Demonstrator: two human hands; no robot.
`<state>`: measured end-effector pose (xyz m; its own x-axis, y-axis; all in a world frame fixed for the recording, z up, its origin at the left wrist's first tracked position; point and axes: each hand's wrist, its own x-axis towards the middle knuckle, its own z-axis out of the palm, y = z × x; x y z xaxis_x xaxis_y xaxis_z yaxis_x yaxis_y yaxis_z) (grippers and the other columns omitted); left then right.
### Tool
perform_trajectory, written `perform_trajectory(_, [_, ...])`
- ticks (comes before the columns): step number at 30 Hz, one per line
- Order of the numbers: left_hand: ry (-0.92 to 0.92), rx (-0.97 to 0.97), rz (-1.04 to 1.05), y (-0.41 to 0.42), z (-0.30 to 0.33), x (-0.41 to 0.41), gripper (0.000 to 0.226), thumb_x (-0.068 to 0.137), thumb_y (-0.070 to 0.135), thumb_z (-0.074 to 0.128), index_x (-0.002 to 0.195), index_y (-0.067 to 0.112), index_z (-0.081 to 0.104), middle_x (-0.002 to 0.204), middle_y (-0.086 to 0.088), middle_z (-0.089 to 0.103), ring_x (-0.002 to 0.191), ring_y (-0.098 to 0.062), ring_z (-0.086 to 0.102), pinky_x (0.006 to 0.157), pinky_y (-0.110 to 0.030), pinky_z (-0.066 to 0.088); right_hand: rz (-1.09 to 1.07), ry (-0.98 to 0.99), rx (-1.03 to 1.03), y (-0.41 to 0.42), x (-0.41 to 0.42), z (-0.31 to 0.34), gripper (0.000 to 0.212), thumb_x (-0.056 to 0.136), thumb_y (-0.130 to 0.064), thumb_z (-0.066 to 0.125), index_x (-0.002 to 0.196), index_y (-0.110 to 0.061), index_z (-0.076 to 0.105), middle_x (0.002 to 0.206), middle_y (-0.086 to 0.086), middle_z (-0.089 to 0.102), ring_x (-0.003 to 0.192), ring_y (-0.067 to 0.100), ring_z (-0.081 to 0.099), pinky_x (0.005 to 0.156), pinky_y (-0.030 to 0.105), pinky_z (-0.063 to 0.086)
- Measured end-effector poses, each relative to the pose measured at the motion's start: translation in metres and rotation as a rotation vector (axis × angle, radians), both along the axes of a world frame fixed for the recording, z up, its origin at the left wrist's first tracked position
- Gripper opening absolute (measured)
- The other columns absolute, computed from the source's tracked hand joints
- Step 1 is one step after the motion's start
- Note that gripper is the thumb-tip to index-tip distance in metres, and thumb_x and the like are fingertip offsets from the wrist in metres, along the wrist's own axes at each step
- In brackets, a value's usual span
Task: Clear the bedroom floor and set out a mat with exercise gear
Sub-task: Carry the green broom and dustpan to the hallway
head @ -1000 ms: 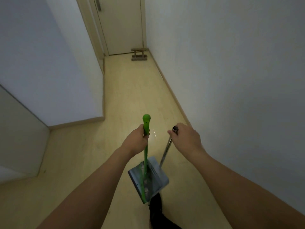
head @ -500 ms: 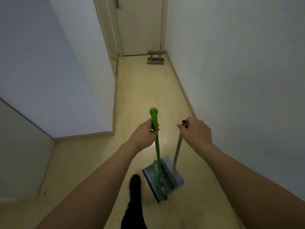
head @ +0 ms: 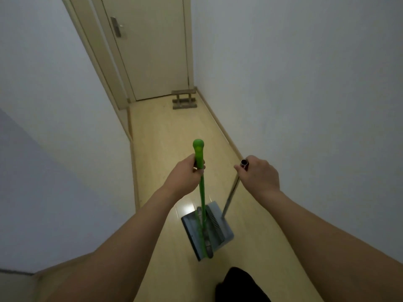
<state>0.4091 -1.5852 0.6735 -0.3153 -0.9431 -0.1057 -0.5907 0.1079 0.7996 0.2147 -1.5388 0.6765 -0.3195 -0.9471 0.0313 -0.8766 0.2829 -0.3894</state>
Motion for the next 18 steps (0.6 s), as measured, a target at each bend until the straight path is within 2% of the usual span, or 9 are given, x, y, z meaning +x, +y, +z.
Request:
perform_trajectory(4, [-0.017, 0.003, -0.020, -0.105, -0.009, -0.006, 0.017, 0.096, 0.009, 0.053, 0.111, 0.015, 0.056, 0.111, 0.000, 0.065, 0.102, -0.017, 0.061, 0.087, -0.030, 0.048, -0.019, -0.041, -0.023, -0.100, -0.003, -0.013, 0.036, 0.093, -0.045, 0.052, 0.096, -0.011, 0.061, 0.086, 0.005, 0.066, 0.078, 0.025, 0.062, 0.071, 0.037, 0.054])
perform_trajectory(9, [-0.030, -0.003, 0.008, -0.246, -0.018, -0.011, 0.021, 0.096, 0.010, 0.053, 0.116, 0.016, 0.056, 0.113, 0.001, 0.064, 0.103, -0.015, 0.060, 0.086, -0.028, 0.047, 0.003, -0.063, -0.034, -0.244, -0.009, -0.023, 0.034, 0.093, -0.046, 0.053, 0.088, -0.013, 0.056, 0.079, 0.001, 0.057, 0.073, 0.021, 0.054, 0.065, 0.030, 0.042])
perform_trajectory(14, [-0.049, 0.007, 0.024, -0.373, 0.002, -0.018, 0.023, 0.096, 0.011, 0.055, 0.118, 0.014, 0.057, 0.113, 0.001, 0.065, 0.106, -0.015, 0.060, 0.089, -0.028, 0.047, 0.041, -0.073, -0.015, -0.382, -0.016, -0.005, 0.032, 0.093, -0.046, 0.053, 0.086, -0.015, 0.053, 0.078, -0.001, 0.054, 0.074, 0.021, 0.053, 0.063, 0.028, 0.037])
perform_trajectory(18, [-0.033, -0.007, 0.034, -0.461, 0.012, -0.011, 0.020, 0.095, 0.012, 0.056, 0.115, 0.017, 0.057, 0.111, 0.003, 0.065, 0.104, -0.013, 0.060, 0.088, -0.027, 0.047, 0.065, -0.050, -0.015, -0.475, -0.012, 0.007, 0.033, 0.093, -0.046, 0.053, 0.093, -0.013, 0.058, 0.080, -0.001, 0.053, 0.075, 0.021, 0.052, 0.065, 0.029, 0.038])
